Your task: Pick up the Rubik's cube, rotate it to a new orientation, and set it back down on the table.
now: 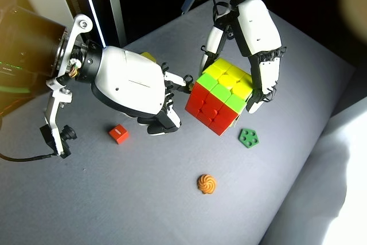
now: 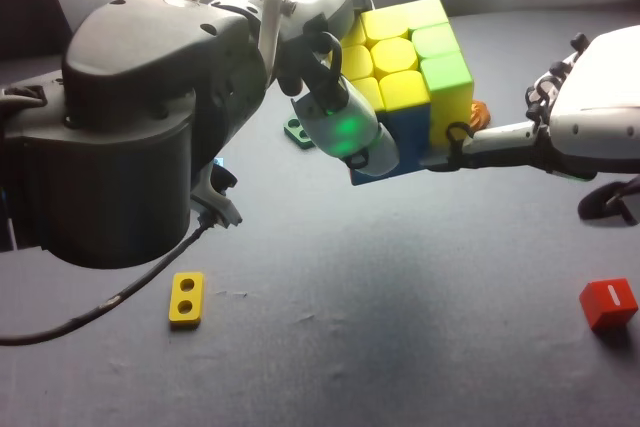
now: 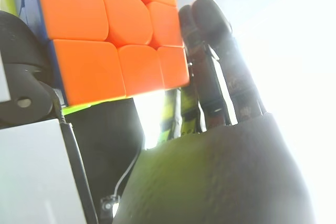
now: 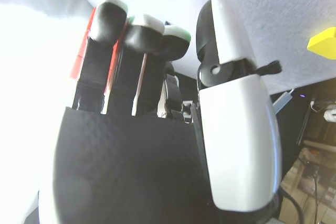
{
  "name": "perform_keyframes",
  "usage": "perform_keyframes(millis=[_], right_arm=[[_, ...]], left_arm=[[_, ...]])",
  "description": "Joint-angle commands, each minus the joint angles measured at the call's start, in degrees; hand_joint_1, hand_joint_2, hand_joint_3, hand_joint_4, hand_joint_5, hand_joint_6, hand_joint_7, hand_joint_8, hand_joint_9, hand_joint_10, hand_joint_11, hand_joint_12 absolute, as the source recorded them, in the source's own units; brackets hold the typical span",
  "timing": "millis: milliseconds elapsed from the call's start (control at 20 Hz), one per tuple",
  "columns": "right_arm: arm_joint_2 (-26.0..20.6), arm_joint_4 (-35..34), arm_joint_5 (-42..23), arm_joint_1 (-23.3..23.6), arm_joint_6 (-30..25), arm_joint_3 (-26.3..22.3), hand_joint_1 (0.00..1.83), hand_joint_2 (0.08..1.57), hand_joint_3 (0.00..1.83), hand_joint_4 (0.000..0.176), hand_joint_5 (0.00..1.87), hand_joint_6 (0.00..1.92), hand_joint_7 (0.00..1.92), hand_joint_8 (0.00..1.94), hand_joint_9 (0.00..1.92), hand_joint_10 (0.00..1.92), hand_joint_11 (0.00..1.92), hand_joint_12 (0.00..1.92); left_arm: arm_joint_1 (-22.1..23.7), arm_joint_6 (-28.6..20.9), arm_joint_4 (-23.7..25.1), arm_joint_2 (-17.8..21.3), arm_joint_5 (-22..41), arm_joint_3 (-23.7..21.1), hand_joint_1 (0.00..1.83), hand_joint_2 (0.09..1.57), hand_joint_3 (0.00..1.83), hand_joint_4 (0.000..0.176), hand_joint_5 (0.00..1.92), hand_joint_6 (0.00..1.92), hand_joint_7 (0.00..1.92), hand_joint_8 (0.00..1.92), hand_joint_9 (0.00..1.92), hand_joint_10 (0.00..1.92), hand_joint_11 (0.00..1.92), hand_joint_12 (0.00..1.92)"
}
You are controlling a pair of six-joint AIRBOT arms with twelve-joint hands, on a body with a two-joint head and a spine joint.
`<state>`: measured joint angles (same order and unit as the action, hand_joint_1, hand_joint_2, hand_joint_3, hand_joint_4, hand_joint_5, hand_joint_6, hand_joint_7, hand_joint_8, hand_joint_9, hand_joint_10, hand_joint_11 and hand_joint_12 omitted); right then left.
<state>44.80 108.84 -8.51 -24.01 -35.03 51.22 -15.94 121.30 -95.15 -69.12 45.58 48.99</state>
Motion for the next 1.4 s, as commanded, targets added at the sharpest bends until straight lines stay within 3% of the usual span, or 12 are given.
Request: perform_keyframes(millis=[0, 100, 200, 300, 400, 450, 550, 800, 1050, 1250, 1300, 1350], right_arm=[[0.1, -0.5, 5.9, 0.4, 0.1, 0.9, 1.27, 1.09, 0.00, 0.105, 0.00, 0.00, 0.83, 1.88, 0.85, 1.92, 0.59, 1.92], [0.7, -0.5, 6.0, -0.1, 0.1, 1.6, 1.30, 1.06, 0.00, 0.098, 0.00, 0.00, 0.83, 1.90, 0.84, 1.92, 0.58, 1.92], [1.4, -0.5, 6.3, -0.8, 0.1, 2.1, 1.27, 1.09, 0.00, 0.108, 0.00, 0.00, 0.89, 1.82, 0.87, 1.92, 0.57, 1.92], [1.8, -0.5, 6.5, -1.0, 0.1, 2.5, 1.23, 1.09, 0.00, 0.124, 0.00, 0.00, 0.91, 1.89, 0.89, 1.92, 0.56, 1.92], [2.0, -0.5, 6.6, -1.0, 0.1, 2.6, 1.25, 1.09, 0.00, 0.116, 0.00, 0.00, 0.89, 1.78, 0.86, 1.92, 0.55, 1.92], [2.1, -0.5, 6.7, -1.0, 0.1, 2.6, 1.24, 1.09, 0.00, 0.123, 0.00, 0.00, 0.89, 1.80, 0.86, 1.92, 0.57, 1.92], [2.3, -0.5, 6.7, -1.0, 0.1, 2.6, 1.26, 1.09, 0.00, 0.110, 0.00, 0.00, 0.88, 1.89, 0.87, 1.92, 0.57, 1.92], [2.2, -0.5, 4.3, 0.1, 0.1, 2.4, 1.22, 1.09, 0.00, 0.118, 0.00, 0.00, 0.85, 1.93, 0.87, 1.92, 0.59, 1.92], [0.7, -0.5, 3.4, 2.9, 0.1, 1.0, 1.29, 1.07, 0.00, 0.100, 0.00, 0.00, 0.87, 1.84, 0.86, 1.92, 0.57, 1.92], [0.0, -0.5, 3.3, 4.8, 0.1, 0.9, 1.22, 1.11, 0.01, 0.105, 0.00, 0.00, 0.81, 1.94, 0.80, 1.92, 0.53, 1.92], [0.0, -0.5, 3.2, 5.0, 0.1, 0.9, 1.20, 1.11, 0.01, 0.093, 0.00, 0.00, 0.82, 1.94, 0.82, 1.92, 0.57, 1.92], [-0.1, -0.5, 3.1, 5.3, 0.1, 0.9, 1.20, 1.10, 0.00, 0.105, 0.00, 0.00, 0.83, 1.94, 0.84, 1.92, 0.61, 1.92]], left_arm=[[0.9, -0.5, 3.6, -0.2, -1.8, -0.3, 1.36, 1.17, 0.00, 0.000, 0.88, 0.97, 0.86, 1.26, 0.73, 1.46, 0.50, 1.41], [0.9, -0.5, 3.6, -0.2, -1.8, -0.3, 1.36, 1.17, 0.00, 0.000, 0.89, 0.96, 0.87, 1.24, 0.74, 1.47, 0.49, 1.44], [1.0, -0.5, 3.6, -0.2, -1.8, -0.3, 1.36, 1.17, 0.00, 0.000, 0.89, 0.98, 0.87, 1.24, 0.74, 1.45, 0.50, 1.41], [1.0, -0.5, 3.6, -0.2, -1.8, -0.3, 1.35, 1.18, 0.00, 0.000, 0.88, 1.00, 0.84, 1.27, 0.74, 1.47, 0.51, 1.42], [1.0, -0.3, 3.4, -0.2, -1.8, -0.3, 1.35, 1.19, 0.00, 0.000, 0.87, 0.99, 0.83, 1.30, 0.72, 1.49, 0.49, 1.44], [1.0, -0.3, 3.4, -0.2, -1.8, -0.3, 1.36, 1.17, 0.00, 0.000, 0.89, 0.96, 0.86, 1.26, 0.74, 1.46, 0.51, 1.42], [1.0, -0.2, 3.4, -0.2, -1.8, -0.2, 1.36, 1.17, 0.00, 0.000, 0.89, 0.96, 0.86, 1.25, 0.74, 1.45, 0.52, 1.39], [1.0, -0.2, 3.4, -0.1, -1.8, -0.3, 1.36, 1.16, 0.00, 0.000, 0.90, 0.96, 0.87, 1.21, 0.76, 1.44, 0.51, 1.41], [1.2, -0.2, 3.4, -0.1, -1.8, -0.3, 1.37, 1.12, 0.00, 0.000, 0.97, 0.89, 0.98, 1.02, 0.83, 1.32, 0.59, 1.34], [1.2, -0.1, 3.4, -0.1, -1.8, -0.3, 1.37, 1.13, 0.00, 0.000, 0.95, 0.90, 0.95, 1.08, 0.82, 1.35, 0.59, 1.33], [1.2, 0.0, 3.4, -0.1, -1.8, -0.2, 1.37, 1.13, 0.00, 0.000, 0.95, 0.89, 0.95, 1.08, 0.82, 1.35, 0.59, 1.34], [1.2, 0.0, 3.4, -0.1, -1.8, -0.2, 1.37, 1.14, 0.00, 0.000, 0.95, 0.89, 0.93, 1.11, 0.81, 1.36, 0.58, 1.34]])
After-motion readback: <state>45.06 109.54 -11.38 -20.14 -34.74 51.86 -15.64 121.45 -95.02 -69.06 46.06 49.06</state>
